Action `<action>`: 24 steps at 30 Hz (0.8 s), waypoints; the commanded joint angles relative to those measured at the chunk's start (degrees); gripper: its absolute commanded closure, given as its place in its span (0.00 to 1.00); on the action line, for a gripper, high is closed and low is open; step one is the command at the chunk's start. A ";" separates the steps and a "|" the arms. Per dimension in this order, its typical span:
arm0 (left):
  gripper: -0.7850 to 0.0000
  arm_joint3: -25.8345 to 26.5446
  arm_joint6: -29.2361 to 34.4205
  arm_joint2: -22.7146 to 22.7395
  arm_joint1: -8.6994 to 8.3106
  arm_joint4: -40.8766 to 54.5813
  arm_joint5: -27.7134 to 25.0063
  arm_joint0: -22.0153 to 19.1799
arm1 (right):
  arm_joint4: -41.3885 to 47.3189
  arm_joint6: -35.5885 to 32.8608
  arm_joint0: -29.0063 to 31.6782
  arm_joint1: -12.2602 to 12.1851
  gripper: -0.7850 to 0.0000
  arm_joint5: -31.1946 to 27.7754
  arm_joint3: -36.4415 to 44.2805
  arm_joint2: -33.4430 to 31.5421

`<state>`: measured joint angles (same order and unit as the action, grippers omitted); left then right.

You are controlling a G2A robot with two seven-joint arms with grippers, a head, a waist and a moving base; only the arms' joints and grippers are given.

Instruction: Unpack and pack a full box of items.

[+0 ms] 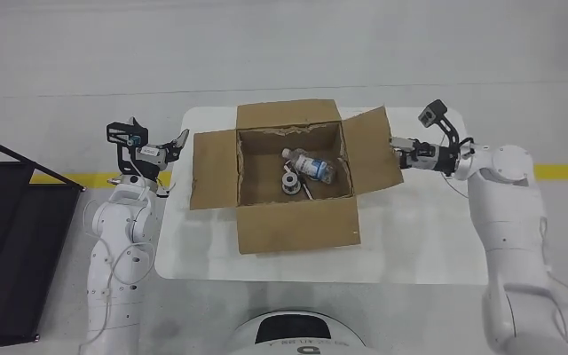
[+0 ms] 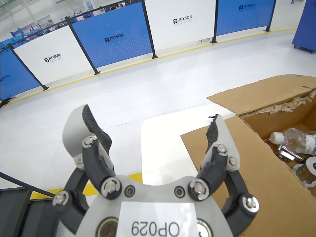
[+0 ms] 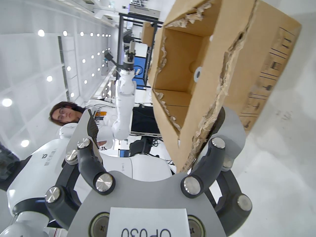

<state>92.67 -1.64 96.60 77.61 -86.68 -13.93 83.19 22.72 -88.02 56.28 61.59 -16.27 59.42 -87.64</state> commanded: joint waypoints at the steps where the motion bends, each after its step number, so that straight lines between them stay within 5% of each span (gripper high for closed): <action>1: 0.00 0.00 0.00 0.00 0.00 0.00 -0.02 0.00 | 3.20 0.02 1.04 -0.34 0.00 -0.02 2.98 0.58; 7: 0.00 0.00 0.00 0.00 0.00 0.00 -0.02 0.00 | 2.52 1.90 5.32 -0.76 0.00 -1.89 16.68 3.39; 11: 0.00 0.00 0.00 0.00 0.00 0.00 -0.02 0.00 | -5.70 7.33 6.09 -0.56 0.00 0.28 23.57 7.67; 24: 0.00 -0.17 0.24 0.17 -0.08 -0.95 0.38 0.16 | -27.03 23.08 4.17 0.96 0.00 10.02 29.56 22.15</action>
<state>92.66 -1.63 96.62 77.60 -86.70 -13.91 83.20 -4.27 -65.10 60.51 62.56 -6.53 88.92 -65.61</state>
